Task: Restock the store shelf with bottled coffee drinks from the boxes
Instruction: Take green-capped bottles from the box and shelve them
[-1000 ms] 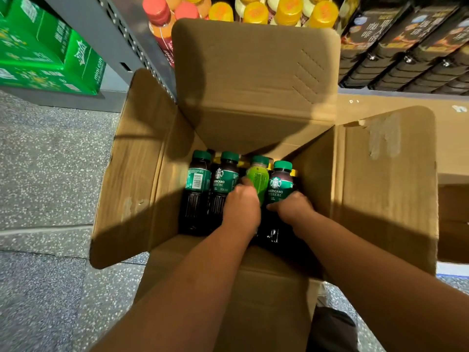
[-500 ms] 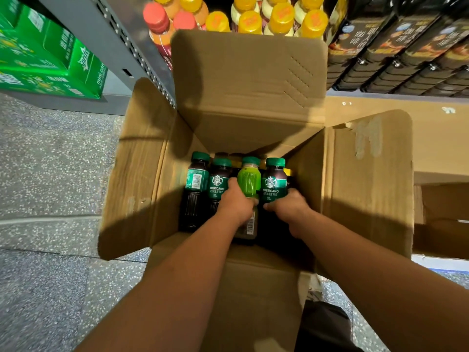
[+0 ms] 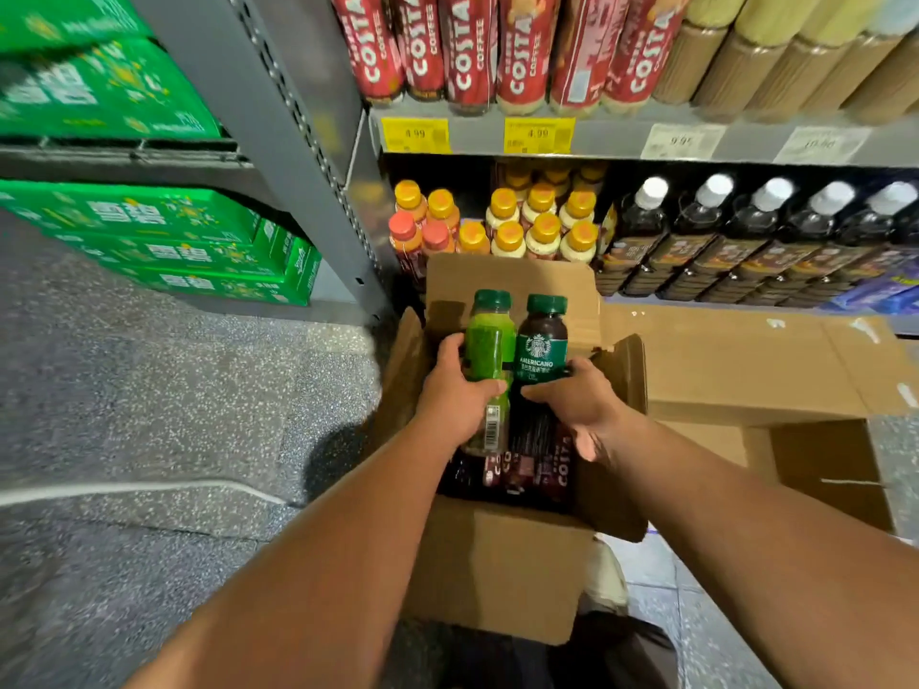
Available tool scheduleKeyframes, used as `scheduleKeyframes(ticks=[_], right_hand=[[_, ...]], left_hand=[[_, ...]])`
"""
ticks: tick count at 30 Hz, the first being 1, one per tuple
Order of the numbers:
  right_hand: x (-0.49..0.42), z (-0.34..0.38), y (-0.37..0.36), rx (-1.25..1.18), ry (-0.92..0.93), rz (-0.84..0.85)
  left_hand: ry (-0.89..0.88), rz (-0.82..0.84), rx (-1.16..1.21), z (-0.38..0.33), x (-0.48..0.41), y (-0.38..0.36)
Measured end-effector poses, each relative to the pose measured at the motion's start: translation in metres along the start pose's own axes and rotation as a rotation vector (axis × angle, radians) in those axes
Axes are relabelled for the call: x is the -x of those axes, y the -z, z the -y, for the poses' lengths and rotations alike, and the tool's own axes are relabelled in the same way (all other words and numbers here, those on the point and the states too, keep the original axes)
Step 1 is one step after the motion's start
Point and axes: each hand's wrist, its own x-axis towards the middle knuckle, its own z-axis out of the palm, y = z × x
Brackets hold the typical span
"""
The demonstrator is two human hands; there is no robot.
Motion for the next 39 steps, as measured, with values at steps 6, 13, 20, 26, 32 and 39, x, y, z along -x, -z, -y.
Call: scheduleKeyframes(ticks=[6, 13, 20, 26, 32, 39], right_hand=[[0.070, 0.080, 0.012, -0.070, 0.193, -0.005], [0.165, 0.165, 0.050, -0.137, 0.342, -0.026], [0.262, 0.234, 0.096, -0.135, 0.471, -0.109], [0.333, 0.268, 0.149, -0.151, 0.565, -0.142], [0.373, 0.303, 0.218, -0.140, 0.635, -0.149], [0.390, 0.342, 0.300, -0.064, 0.722, -0.181]], left_hand=[[-0.147, -0.028, 0.035, -0.089, 0.042, 0.043], [-0.333, -0.006, 0.201, -0.201, 0.111, 0.073], [-0.523, 0.027, 0.188, -0.302, 0.190, 0.090], [-0.588, 0.047, 0.132, -0.375, 0.245, 0.085], [-0.672, 0.031, 0.114, -0.442, 0.283, 0.052], [-0.735, 0.014, 0.130, -0.512, 0.307, 0.001]])
